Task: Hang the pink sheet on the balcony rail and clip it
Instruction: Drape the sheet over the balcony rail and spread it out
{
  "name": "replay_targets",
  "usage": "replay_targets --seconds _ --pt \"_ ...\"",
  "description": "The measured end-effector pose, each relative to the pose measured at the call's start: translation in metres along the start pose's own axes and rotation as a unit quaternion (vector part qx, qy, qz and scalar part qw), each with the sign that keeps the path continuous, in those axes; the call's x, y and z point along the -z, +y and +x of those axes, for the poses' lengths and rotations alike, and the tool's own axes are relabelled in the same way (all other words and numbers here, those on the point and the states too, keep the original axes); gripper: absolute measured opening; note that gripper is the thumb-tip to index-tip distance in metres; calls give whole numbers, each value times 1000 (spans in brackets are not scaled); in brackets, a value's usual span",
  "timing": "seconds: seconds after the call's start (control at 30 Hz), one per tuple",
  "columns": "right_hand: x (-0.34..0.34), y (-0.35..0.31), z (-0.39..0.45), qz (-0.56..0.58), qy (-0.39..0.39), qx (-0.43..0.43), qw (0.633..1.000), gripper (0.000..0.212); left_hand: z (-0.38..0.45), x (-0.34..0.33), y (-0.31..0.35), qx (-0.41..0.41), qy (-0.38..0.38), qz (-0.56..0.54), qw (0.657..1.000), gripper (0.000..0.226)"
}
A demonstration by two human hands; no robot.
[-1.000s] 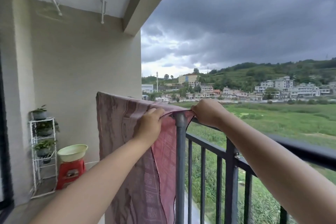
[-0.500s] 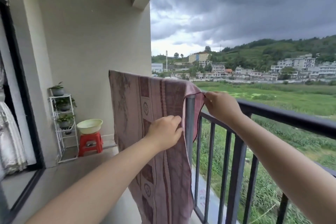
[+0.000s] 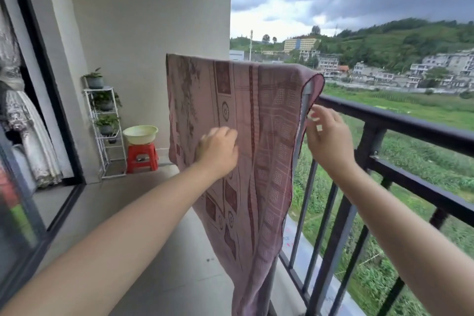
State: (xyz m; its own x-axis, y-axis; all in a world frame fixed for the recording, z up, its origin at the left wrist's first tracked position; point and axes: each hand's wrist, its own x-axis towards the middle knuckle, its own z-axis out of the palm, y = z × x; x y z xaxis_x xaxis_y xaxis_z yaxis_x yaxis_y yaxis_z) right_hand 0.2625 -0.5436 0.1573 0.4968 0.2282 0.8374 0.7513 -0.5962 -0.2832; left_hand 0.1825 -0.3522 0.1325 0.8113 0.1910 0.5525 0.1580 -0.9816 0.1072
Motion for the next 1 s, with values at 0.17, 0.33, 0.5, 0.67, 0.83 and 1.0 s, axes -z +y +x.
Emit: replay_targets --seconds 0.17,0.33,0.5,0.67,0.83,1.0 --pt "-58 -25 -65 -31 79 210 974 28 -13 -38 -83 94 -36 13 995 34" --pt "-178 -80 -68 -100 -252 140 952 30 -23 -64 -194 154 -94 44 983 37" --pt "-315 -160 -19 -103 -391 82 911 44 -10 -76 -325 178 -208 73 959 54" --pt "-450 -238 40 -99 -413 56 903 49 40 -68 -451 179 -254 106 944 58" --pt "-571 -269 84 -107 -446 37 888 54 99 -91 -557 211 -262 121 934 59" --pt "-707 -262 129 -105 -477 24 872 59 170 -162 -645 184 -270 121 937 57"
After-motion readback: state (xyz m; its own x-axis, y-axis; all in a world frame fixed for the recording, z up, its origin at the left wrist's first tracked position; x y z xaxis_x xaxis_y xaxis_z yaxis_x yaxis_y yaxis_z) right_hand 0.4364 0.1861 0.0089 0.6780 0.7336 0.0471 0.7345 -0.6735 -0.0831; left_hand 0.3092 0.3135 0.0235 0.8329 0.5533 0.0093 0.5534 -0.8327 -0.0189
